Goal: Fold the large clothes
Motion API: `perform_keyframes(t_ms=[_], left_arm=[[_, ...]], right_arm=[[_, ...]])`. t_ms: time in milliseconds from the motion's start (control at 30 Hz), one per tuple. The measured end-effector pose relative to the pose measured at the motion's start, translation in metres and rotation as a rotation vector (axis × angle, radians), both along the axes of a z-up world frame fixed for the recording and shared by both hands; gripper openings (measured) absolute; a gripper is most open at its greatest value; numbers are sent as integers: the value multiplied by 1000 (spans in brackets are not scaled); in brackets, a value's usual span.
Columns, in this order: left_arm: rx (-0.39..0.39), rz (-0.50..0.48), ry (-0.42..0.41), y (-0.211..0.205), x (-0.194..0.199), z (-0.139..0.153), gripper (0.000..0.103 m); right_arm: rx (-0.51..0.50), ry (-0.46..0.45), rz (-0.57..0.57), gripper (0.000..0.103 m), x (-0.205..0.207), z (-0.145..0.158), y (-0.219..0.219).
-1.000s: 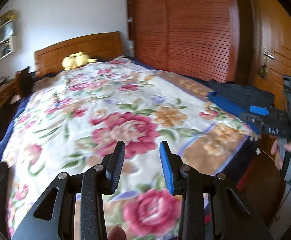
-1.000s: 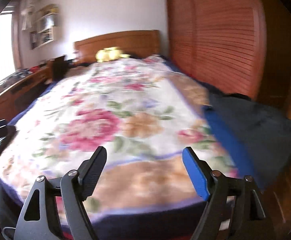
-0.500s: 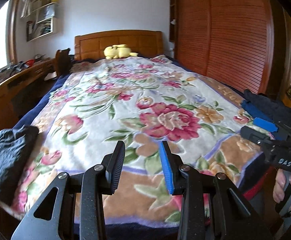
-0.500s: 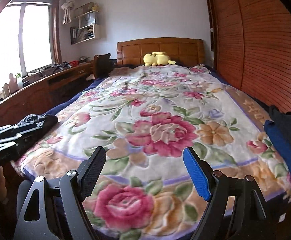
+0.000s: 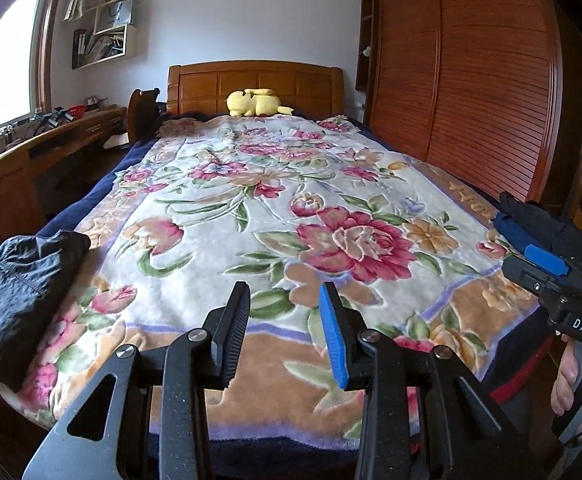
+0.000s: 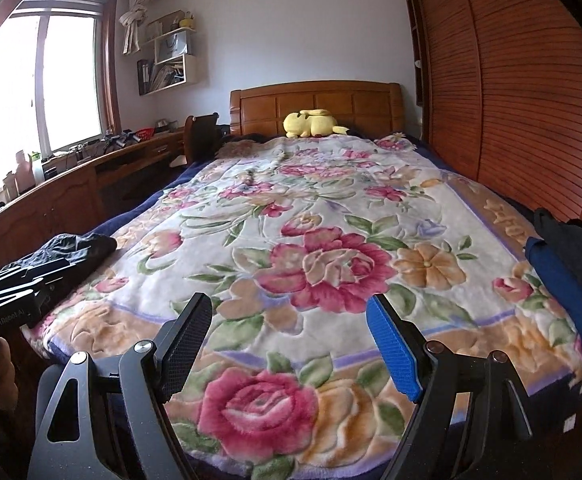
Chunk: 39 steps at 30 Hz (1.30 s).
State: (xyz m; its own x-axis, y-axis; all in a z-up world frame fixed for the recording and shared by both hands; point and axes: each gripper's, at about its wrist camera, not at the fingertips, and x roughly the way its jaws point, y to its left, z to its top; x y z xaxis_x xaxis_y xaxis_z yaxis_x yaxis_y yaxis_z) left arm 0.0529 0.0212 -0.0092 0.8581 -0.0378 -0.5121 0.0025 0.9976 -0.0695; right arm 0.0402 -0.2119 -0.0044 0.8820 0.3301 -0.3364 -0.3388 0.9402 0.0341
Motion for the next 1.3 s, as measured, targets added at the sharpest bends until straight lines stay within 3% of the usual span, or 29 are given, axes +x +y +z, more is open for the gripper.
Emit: perform_keyframes(t_ms=[1300], left_arm=[[-1, 3, -22, -1, -10, 7, 37]], right_arm=[[7, -8, 4, 81, 4, 1, 9]])
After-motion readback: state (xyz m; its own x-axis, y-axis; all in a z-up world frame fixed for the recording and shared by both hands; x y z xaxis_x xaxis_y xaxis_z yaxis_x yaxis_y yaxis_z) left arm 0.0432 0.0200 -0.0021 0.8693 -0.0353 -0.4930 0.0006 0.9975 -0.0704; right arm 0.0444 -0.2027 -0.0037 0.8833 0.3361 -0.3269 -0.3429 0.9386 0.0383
